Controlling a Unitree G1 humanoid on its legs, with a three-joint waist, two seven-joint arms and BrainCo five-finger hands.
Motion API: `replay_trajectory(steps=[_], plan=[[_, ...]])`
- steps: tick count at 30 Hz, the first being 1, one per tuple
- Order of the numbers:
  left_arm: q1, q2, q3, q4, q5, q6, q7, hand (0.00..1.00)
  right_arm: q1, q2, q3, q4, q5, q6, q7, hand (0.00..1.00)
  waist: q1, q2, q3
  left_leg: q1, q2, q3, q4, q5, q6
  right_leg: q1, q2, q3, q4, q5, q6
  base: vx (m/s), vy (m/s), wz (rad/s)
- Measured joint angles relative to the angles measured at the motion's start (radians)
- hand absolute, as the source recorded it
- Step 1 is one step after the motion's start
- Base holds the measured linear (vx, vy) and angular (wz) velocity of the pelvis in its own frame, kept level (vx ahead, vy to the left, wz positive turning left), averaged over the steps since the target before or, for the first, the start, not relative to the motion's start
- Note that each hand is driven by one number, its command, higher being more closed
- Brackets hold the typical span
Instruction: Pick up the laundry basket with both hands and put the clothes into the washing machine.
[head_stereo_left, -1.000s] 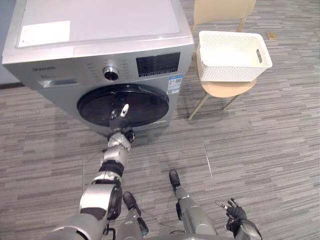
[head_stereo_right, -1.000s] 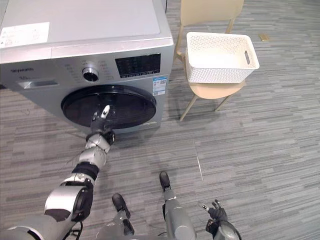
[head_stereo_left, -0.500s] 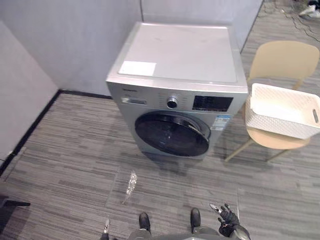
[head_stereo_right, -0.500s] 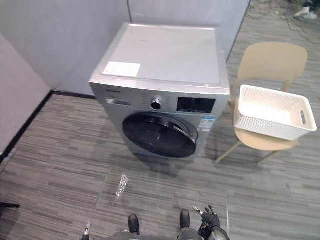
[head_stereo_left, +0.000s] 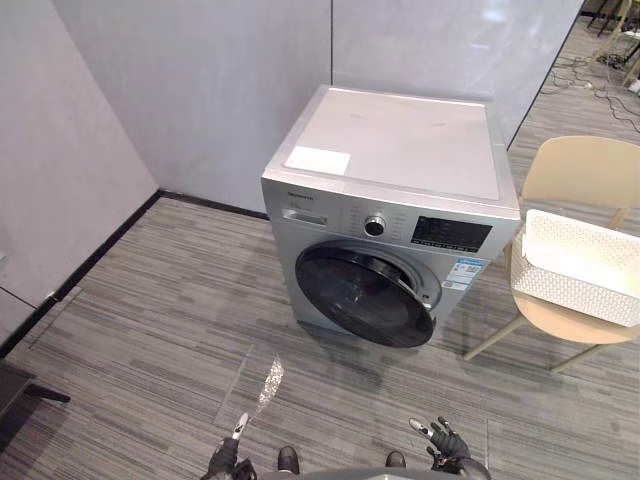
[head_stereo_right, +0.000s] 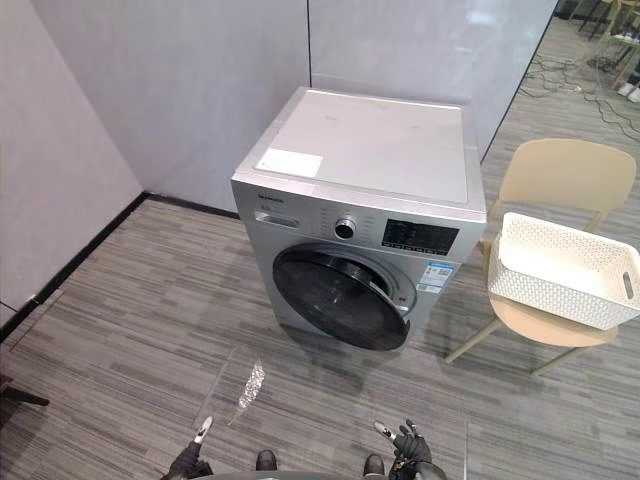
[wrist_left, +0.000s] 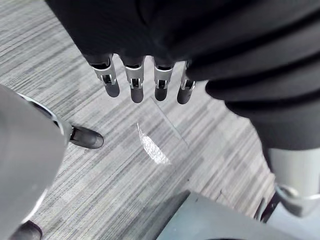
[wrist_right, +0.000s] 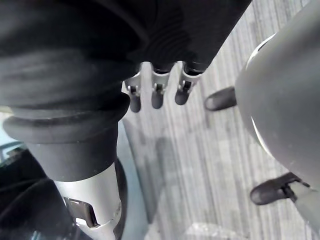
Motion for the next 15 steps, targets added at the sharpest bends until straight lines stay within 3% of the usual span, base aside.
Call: replay_trajectory(steps=[3,5,8,10,11,15], plan=[[-0.179,-0.015,-0.157,-0.001,0.044,0.005,0.009,0.0,-0.049,0.007,0.011,-0.004,0.015,0.004,-0.018,0.0,-0.007,-0.022,0.065,-0.074,0.012,0.076,0.046,-0.005,0.006,-0.12,0.01,0.081,0.059,0.007,-0.009,-0.04,-0.011,-0.69],[-0.385,-0.037,-0.255,-0.026,0.088,0.004,0.023,0.0,-0.089,0.005,0.015,-0.04,0.043,0.008,-0.03,0.0,-0.044,-0.039,0.15,-0.196,0.033,0.113,0.168,-0.047,0.012,-0.225,0.018,0.126,0.081,0.038,-0.003,-0.09,-0.038,-0.55],[-0.615,-0.05,-0.325,-0.048,0.138,0.005,0.052,0.0,-0.11,-0.006,0.031,-0.134,0.081,0.001,-0.045,0.0,-0.087,-0.059,0.227,-0.324,0.097,0.203,0.338,-0.135,0.01,-0.339,0.06,0.228,0.071,0.085,0.002,-0.07,-0.04,-0.97],[-0.712,-0.048,-0.332,-0.069,0.136,0.004,0.064,0.0,-0.113,-0.013,0.039,-0.177,0.088,-0.011,-0.046,0.0,-0.097,-0.066,0.238,-0.392,0.145,0.247,0.427,-0.184,0.01,-0.399,0.084,0.283,0.059,0.111,0.003,-0.05,-0.033,-1.14],[-0.821,-0.043,-0.331,-0.072,0.132,0.005,0.083,0.0,-0.115,-0.025,0.059,-0.21,0.106,-0.019,-0.057,0.0,-0.12,-0.066,0.241,-0.452,0.188,0.281,0.501,-0.226,0.006,-0.451,0.11,0.321,0.046,0.129,0.007,-0.03,-0.039,-1.14],[-1.103,0.028,-0.356,-0.075,0.094,0.055,0.134,0.0,-0.114,-0.041,0.075,-0.244,0.117,-0.05,-0.063,0.0,-0.148,-0.056,0.288,-0.558,0.255,0.291,0.614,-0.29,0.002,-0.527,0.151,0.357,0.031,0.158,0.008,0.0,-0.028,-0.49]])
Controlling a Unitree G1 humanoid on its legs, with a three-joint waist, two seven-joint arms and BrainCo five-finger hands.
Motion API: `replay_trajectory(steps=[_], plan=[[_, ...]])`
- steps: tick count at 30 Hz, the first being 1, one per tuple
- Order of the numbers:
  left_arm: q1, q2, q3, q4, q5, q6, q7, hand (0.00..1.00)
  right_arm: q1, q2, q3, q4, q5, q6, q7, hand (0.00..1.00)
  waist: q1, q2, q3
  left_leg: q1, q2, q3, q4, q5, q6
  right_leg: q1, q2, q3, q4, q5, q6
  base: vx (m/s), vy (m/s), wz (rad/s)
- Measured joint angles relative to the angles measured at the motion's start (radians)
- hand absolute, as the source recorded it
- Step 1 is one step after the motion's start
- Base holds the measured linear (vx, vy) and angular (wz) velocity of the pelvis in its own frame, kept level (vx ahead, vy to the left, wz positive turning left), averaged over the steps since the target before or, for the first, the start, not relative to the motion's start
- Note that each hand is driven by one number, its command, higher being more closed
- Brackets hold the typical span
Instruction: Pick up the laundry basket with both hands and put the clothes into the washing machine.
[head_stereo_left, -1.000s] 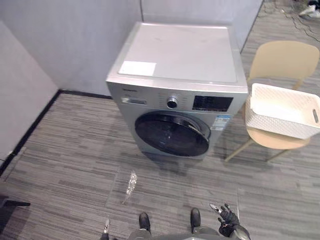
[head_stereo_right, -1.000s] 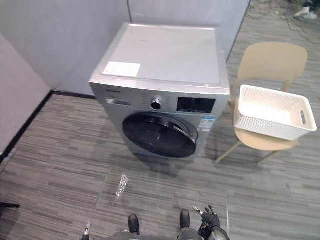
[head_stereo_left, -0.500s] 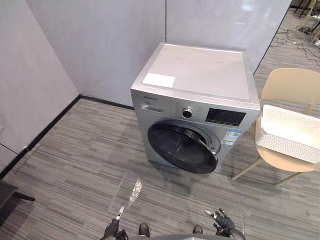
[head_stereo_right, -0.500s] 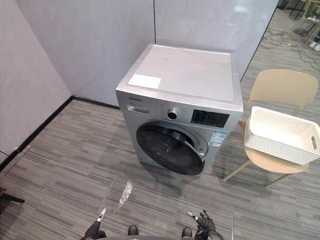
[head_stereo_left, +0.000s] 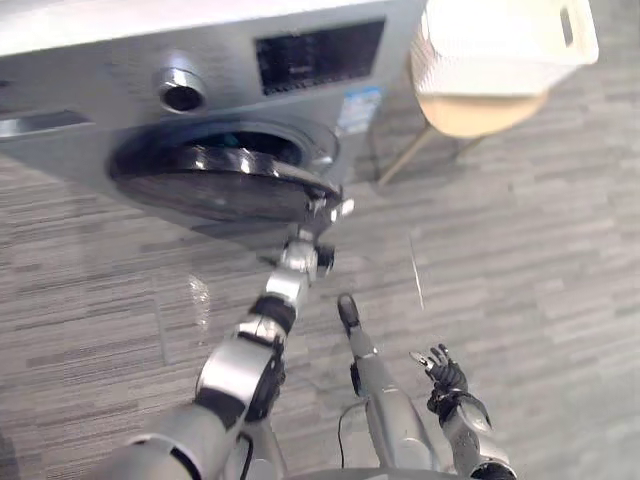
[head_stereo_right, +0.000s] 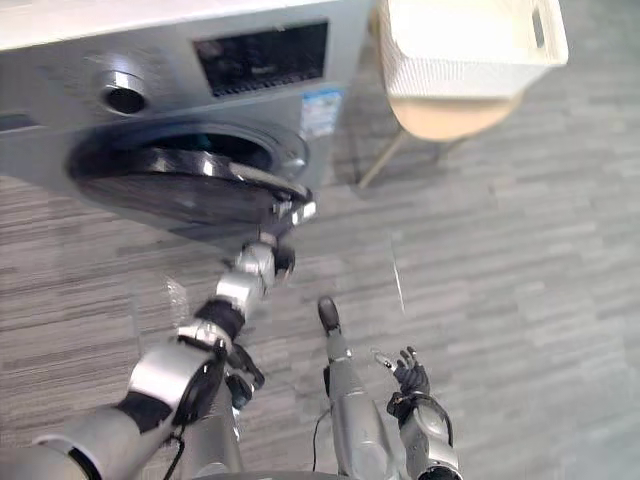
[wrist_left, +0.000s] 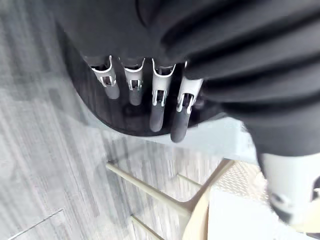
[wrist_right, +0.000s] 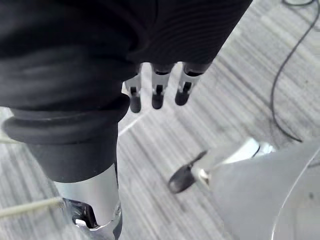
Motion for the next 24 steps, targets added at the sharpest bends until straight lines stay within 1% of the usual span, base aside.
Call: replay_trajectory(steps=[1,2,3,4,5,8,9,11,12,13,14,15,16,17,18,19,20,21,22,23,24], plan=[[-0.058,0.021,-0.006,-0.004,0.001,0.004,-0.002,0.0,-0.001,0.0,-0.002,-0.003,0.0,-0.005,0.0,0.0,0.001,0.001,0.008,-0.017,0.007,0.004,0.017,-0.002,0.001,-0.015,0.002,0.003,0.0,0.005,0.003,0.01,-0.029,-0.22],[-0.158,0.069,-0.062,-0.045,0.011,0.037,-0.057,0.0,-0.001,0.0,-0.005,-0.004,0.0,-0.012,0.001,0.0,0.004,0.003,0.032,-0.043,0.017,0.008,0.037,-0.004,0.002,-0.037,0.007,0.012,0.001,0.016,0.018,0.0,-0.027,-0.22],[-0.188,0.065,-0.069,-0.146,0.014,0.02,-0.029,0.0,-0.011,0.007,-0.004,0.001,0.0,-0.013,0.001,0.0,0.007,0.001,0.053,-0.056,0.023,0.012,0.051,-0.004,0.003,-0.048,0.009,0.025,0.001,0.026,0.033,-0.01,-0.022,-0.23],[-0.202,0.069,-0.087,-0.185,0.029,0.013,-0.014,0.0,-0.009,0.014,-0.005,-0.001,0.0,-0.022,0.001,0.0,0.004,0.003,0.056,-0.063,0.024,0.012,0.052,-0.008,0.004,-0.056,0.009,0.028,0.001,0.028,0.036,-0.02,-0.011,-0.26],[-0.206,0.062,-0.113,-0.207,0.027,-0.019,0.049,0.0,-0.007,0.024,-0.003,0.001,0.001,-0.029,0.0,0.0,0.001,0.004,0.057,-0.071,0.024,0.012,0.055,-0.025,0.011,-0.071,0.01,0.037,0.001,0.028,0.036,-0.01,-0.001,-0.24],[-0.213,0.081,-0.114,-0.242,-0.003,-0.056,0.125,0.0,0.002,0.03,-0.002,-0.003,0.002,-0.043,-0.004,0.0,0.002,0.008,0.067,-0.104,0.023,0.01,0.078,-0.046,0.014,-0.103,0.012,0.055,0.0,0.034,0.036,-0.06,-0.009,-0.2],[-0.214,0.088,-0.114,-0.243,-0.003,-0.061,0.136,0.0,0.004,0.03,-0.002,-0.007,0.003,-0.044,-0.007,0.0,0.002,0.008,0.069,-0.108,0.023,0.009,0.079,-0.048,0.016,-0.107,0.012,0.055,0.0,0.035,0.035,-0.1,-0.052,0.0],[-0.207,0.113,-0.114,-0.244,0.0,-0.073,0.165,0.0,0.035,0.03,-0.002,-0.03,0.005,-0.046,-0.017,0.0,0.006,0.018,0.083,-0.116,0.023,-0.009,0.083,-0.052,0.014,-0.105,0.012,0.046,0.0,0.04,0.032,-0.09,-0.069,0.12],[-0.194,0.12,-0.109,-0.26,0.0,-0.085,0.165,0.0,0.041,0.03,-0.002,-0.032,0.009,-0.047,-0.017,0.0,0.005,0.018,0.083,-0.119,0.023,-0.013,0.084,-0.05,0.013,-0.105,0.012,0.042,0.0,0.04,0.031,-0.09,-0.081,0.12],[-0.161,0.12,-0.084,-0.3,0.0,-0.113,0.167,0.0,0.048,0.028,-0.002,-0.031,0.011,-0.047,-0.018,0.0,0.005,0.018,0.083,-0.12,0.022,-0.022,0.085,-0.048,0.011,-0.102,0.013,0.036,0.0,0.042,0.029,-0.07,-0.081,0.12],[-0.12,0.113,-0.056,-0.327,0.001,-0.146,0.167,0.0,0.049,0.028,-0.002,-0.029,0.011,-0.047,-0.02,0.0,0.002,0.02,0.084,-0.118,0.021,-0.044,0.087,-0.043,0.012,-0.089,0.014,0.024,0.001,0.044,0.025,-0.06,-0.079,0.13],[-0.087,0.102,-0.035,-0.331,0.003,-0.159,0.167,0.0,0.05,0.028,-0.002,-0.028,0.01,-0.047,-0.02,0.0,0.001,0.021,0.084,-0.114,0.02,-0.057,0.087,-0.04,0.011,-0.08,0.016,0.015,0.003,0.043,0.024,-0.03,-0.079,0.22],[-0.036,0.079,-0.008,-0.342,0.01,-0.18,0.162,0.0,0.05,0.028,-0.002,-0.028,0.01,-0.046,-0.02,0.0,0.001,0.023,0.085,-0.1,0.02,-0.073,0.083,-0.032,0.004,-0.058,0.017,-0.002,0.008,0.035,0.012,-0.01,-0.087,0.38],[0.042,0.037,0.031,-0.343,0.014,-0.191,0.162,0.0,0.05,0.026,-0.003,-0.027,0.009,-0.046,-0.022,0.0,0.003,0.026,0.086,-0.066,0.011,-0.097,0.067,-0.017,0.006,-0.021,0.014,-0.028,0.023,0.019,-0.006,0.01,-0.118,0.69],[0.155,-0.009,0.065,-0.329,0.032,-0.186,0.165,0.0,0.05,0.026,-0.007,-0.024,0.008,-0.046,-0.023,0.0,0.003,0.032,0.084,-0.014,-0.008,-0.123,0.034,0.002,0.003,0.026,0.005,-0.06,0.051,-0.011,-0.015,0.02,-0.106,0.76],[0.222,-0.031,0.079,-0.314,0.033,-0.185,0.165,0.0,0.051,0.025,-0.009,-0.02,0.007,-0.046,-0.025,0.0,0.006,0.034,0.084,0.018,-0.021,-0.137,0.014,0.009,0.002,0.053,-0.002,-0.076,0.068,-0.031,-0.017,0.04,-0.098,0.97],[0.369,-0.066,0.087,-0.276,0.037,-0.171,0.162,0.0,0.05,0.022,-0.01,-0.01,0.001,-0.047,-0.03,0.0,0.01,0.039,0.083,0.086,-0.049,-0.163,-0.032,0.026,-0.003,0.112,-0.02,-0.111,0.095,-0.068,-0.024,0.07,-0.061,1.03],[0.52,-0.078,0.105,-0.235,0.043,-0.155,0.151,0.0,0.05,0.022,-0.023,-0.001,-0.004,-0.046,-0.034,0.0,0.016,0.047,0.076,0.149,-0.072,-0.178,-0.077,0.045,0.0,0.165,-0.039,-0.14,0.117,-0.1,-0.028,0.08,-0.043,1.0],[0.598,-0.077,0.108,-0.207,0.045,-0.146,0.132,0.0,0.05,0.022,-0.035,0.01,-0.006,-0.046,-0.037,0.0,0.027,0.051,0.065,0.177,-0.086,-0.181,-0.1,0.053,-0.003,0.187,-0.049,-0.151,0.125,-0.114,-0.029,0.14,-0.016,0.83],[0.741,-0.076,0.119,-0.16,0.067,-0.125,0.093,0.0,0.051,0.02,-0.066,0.03,-0.01,-0.04,-0.04,0.0,0.056,0.063,0.041,0.225,-0.106,-0.187,-0.141,0.069,-0.002,0.228,-0.066,-0.17,0.13,-0.132,-0.031,0.14,-0.005,0.53],[0.805,-0.075,0.134,-0.137,0.084,-0.115,0.073,0.0,0.052,0.019,-0.08,0.043,-0.013,-0.038,-0.04,0.0,0.068,0.068,0.028,0.249,-0.119,-0.191,-0.163,0.077,-0.002,0.249,-0.076,-0.178,0.128,-0.14,-0.029,0.14,0.003,0.6]])
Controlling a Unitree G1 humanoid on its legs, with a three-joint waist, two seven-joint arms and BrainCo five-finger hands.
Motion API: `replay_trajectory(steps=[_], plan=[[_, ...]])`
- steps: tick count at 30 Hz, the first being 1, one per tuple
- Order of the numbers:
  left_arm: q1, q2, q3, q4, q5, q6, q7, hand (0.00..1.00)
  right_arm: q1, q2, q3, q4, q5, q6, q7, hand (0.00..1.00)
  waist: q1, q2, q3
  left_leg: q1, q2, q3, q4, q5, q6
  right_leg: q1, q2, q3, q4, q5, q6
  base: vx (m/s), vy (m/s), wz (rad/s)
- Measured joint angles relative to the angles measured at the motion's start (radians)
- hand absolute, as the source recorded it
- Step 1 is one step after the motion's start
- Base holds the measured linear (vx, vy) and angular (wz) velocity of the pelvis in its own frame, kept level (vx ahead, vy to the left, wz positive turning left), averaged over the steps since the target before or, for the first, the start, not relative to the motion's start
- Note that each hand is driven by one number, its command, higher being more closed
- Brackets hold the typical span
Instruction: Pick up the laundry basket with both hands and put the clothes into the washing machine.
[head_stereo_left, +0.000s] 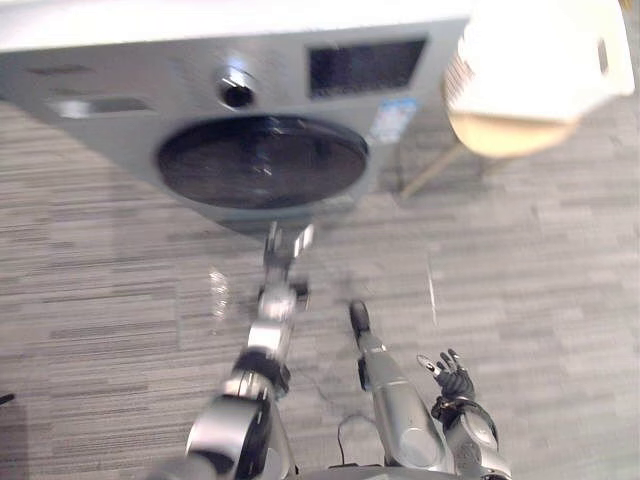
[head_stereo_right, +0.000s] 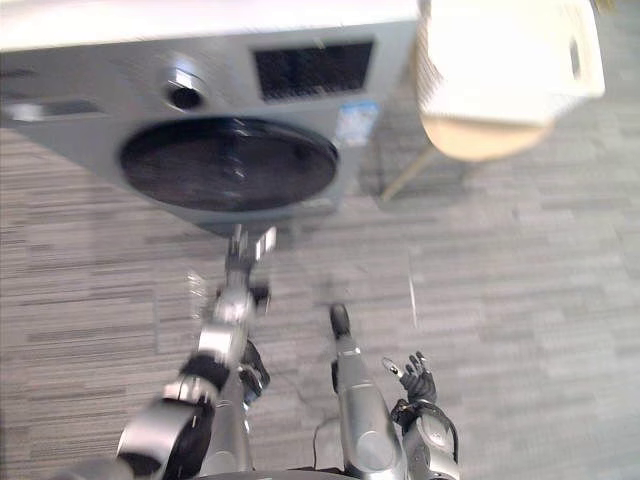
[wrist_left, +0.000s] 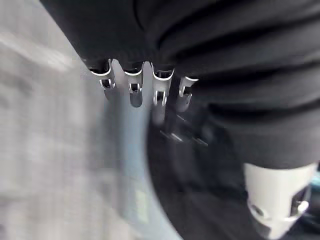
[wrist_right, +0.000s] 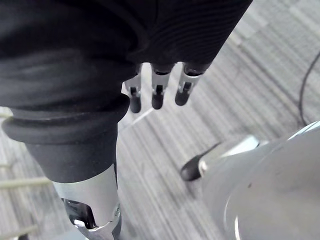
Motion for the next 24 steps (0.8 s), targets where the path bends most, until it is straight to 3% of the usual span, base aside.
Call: replay_trajectory(steps=[2,7,12,16,24], plan=[[0.224,0.001,0.084,0.083,0.045,0.02,-0.055,0.0,0.006,0.003,-0.054,0.06,-0.025,0.023,0.002,0.0,0.03,0.02,-0.078,0.091,-0.041,-0.024,-0.08,0.021,0.001,0.088,-0.034,-0.046,-0.017,-0.028,0.009,0.14,0.021,0.64],[0.366,0.013,0.291,0.171,0.044,0.02,-0.16,0.0,0.066,0.006,-0.046,0.177,-0.082,0.069,0.032,0.0,0.075,0.026,-0.27,0.239,-0.107,-0.089,-0.234,0.063,0.002,0.272,-0.078,-0.14,-0.109,-0.045,0.023,0.11,0.031,0.5],[0.375,0.011,0.37,0.193,0.033,0.047,-0.198,0.0,0.067,0.013,-0.007,0.244,-0.124,0.089,0.049,0.0,0.08,-0.017,-0.323,0.339,-0.142,-0.168,-0.322,0.11,0.007,0.376,-0.107,-0.231,-0.107,-0.081,0.031,0.07,0.021,0.57],[0.373,0.026,0.372,0.205,0.033,0.063,-0.216,0.0,0.066,0.022,0.022,0.278,-0.155,0.102,0.072,0.0,0.079,-0.038,-0.352,0.38,-0.168,-0.219,-0.39,0.148,0.013,0.4,-0.117,-0.267,-0.108,-0.091,0.037,0.01,0.017,0.3],[0.352,0.07,0.274,0.273,-0.009,0.065,-0.216,0.0,0.031,0.004,-0.01,0.402,-0.232,0.123,0.089,0.0,0.077,-0.049,-0.363,0.432,-0.193,-0.251,-0.428,0.168,0.025,0.448,-0.133,-0.279,-0.109,-0.101,0.047,0.0,0.023,0.1]])
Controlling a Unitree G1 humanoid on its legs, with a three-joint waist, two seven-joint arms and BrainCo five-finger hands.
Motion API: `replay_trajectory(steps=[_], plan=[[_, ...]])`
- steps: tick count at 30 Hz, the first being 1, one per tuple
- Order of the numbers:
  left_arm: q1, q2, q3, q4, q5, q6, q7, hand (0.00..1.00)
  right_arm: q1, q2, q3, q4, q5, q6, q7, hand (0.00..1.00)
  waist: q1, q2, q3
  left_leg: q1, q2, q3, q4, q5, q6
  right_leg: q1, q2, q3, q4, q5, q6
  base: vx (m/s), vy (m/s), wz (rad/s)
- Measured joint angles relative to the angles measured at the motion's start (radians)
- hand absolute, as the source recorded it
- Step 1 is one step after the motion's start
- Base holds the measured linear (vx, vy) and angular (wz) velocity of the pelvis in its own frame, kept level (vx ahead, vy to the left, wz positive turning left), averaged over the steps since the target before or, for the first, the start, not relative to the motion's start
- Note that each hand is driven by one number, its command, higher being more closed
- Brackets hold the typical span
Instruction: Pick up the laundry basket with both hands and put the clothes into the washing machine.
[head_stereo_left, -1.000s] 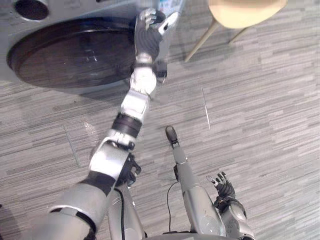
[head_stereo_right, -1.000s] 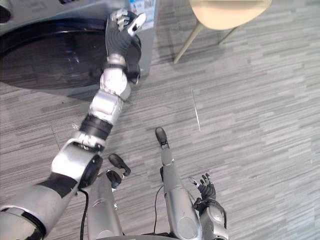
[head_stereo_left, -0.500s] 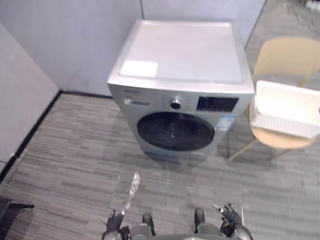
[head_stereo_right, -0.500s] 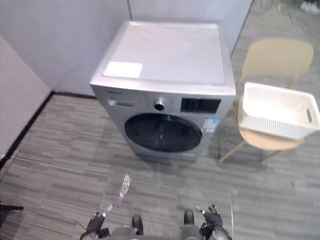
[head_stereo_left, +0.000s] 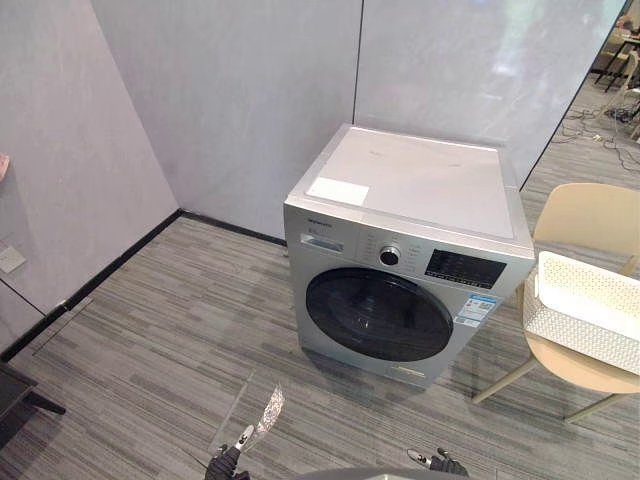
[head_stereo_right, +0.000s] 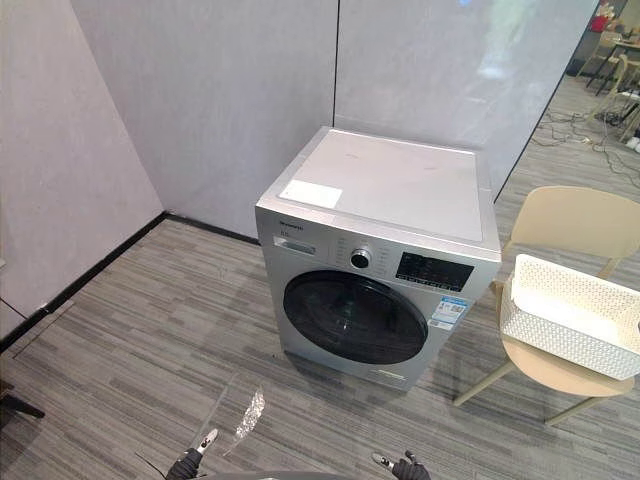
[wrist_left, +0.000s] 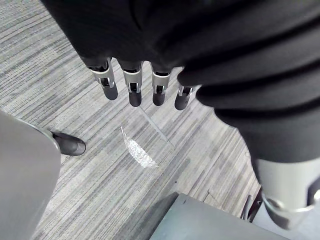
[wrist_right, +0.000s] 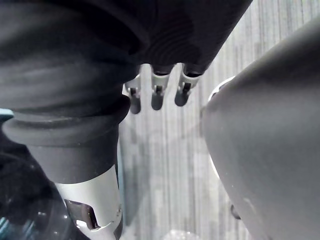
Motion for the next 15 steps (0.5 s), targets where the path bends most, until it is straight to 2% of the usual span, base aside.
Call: replay_trajectory(steps=[4,7,8,10,11,12,13,14,15], plan=[[-0.004,0.02,-0.007,0.011,-0.008,0.0,-0.018,0.0,-0.041,-0.004,0.003,0.051,-0.003,0.007,0.0,0.0,0.002,-0.011,0.006,-0.005,-0.011,-0.014,0.003,0.0,0.002,-0.006,-0.009,0.004,0.003,-0.01,0.005,-0.02,0.014,0.02],[-0.006,0.018,0.006,0.009,-0.011,0.0,-0.018,0.0,-0.046,-0.003,0.001,0.056,-0.012,0.008,0.0,0.0,0.003,-0.018,0.007,-0.044,-0.056,-0.074,0.04,-0.03,0.033,-0.027,-0.052,-0.016,0.043,-0.042,0.032,0.0,0.082,0.41],[-0.005,0.015,0.035,-0.003,-0.018,0.0,-0.018,0.0,-0.045,-0.006,-0.002,0.054,-0.022,0.009,-0.001,0.0,0.007,-0.031,0.014,-0.08,-0.113,-0.138,0.105,-0.07,0.066,-0.018,-0.105,-0.042,0.106,-0.091,0.066,0.01,0.101,0.87],[-0.004,0.015,0.041,-0.023,-0.021,-0.001,-0.018,0.0,-0.022,-0.002,0.001,0.035,-0.021,0.011,-0.002,0.0,0.027,-0.052,0.012,-0.119,-0.177,-0.19,0.205,-0.116,0.087,0.006,-0.178,-0.114,0.163,-0.125,0.117,0.06,0.149,1.31],[-0.008,-0.001,0.064,-0.033,-0.027,-0.003,-0.017,0.0,-0.005,-0.013,0.004,0.009,-0.006,0.003,-0.009,0.0,0.029,-0.049,0.026,-0.148,-0.209,-0.256,0.317,-0.175,0.107,-0.041,-0.222,-0.073,0.397,-0.111,0.064,0.11,0.228,1.59],[-0.003,0.005,0.085,-0.032,-0.027,0.0,-0.016,0.0,-0.001,-0.011,0.004,-0.032,0.017,-0.008,-0.009,0.0,0.027,-0.03,0.028,-0.146,-0.205,-0.294,0.355,-0.196,0.119,-0.12,-0.208,0.015,0.581,-0.031,-0.019,0.11,0.198,1.39],[-0.003,0.006,0.091,-0.034,-0.023,0.001,-0.018,0.0,0.004,-0.007,0.002,-0.047,0.031,-0.014,-0.009,0.0,0.025,-0.015,0.037,-0.137,-0.196,-0.316,0.367,-0.205,0.126,-0.173,-0.183,0.075,0.676,0.036,-0.028,0.19,0.2,1.11],[0.017,0.032,0.115,-0.034,-0.004,0.006,-0.017,0.0,0.002,0.003,0.007,-0.055,0.055,-0.02,-0.002,0.0,0.027,-0.023,0.043,-0.109,-0.184,-0.372,0.393,-0.225,0.15,-0.257,-0.104,0.174,0.848,-0.013,-0.018,0.21,0.112,0.9],[0.025,0.039,0.121,-0.034,0.005,0.007,-0.018,0.0,0.003,0.008,0.009,-0.066,0.062,-0.022,-0.002,0.0,0.027,-0.033,0.047,-0.1,-0.18,-0.391,0.4,-0.234,0.153,-0.282,-0.075,0.2,0.872,-0.04,-0.019,0.24,0.082,0.96]])
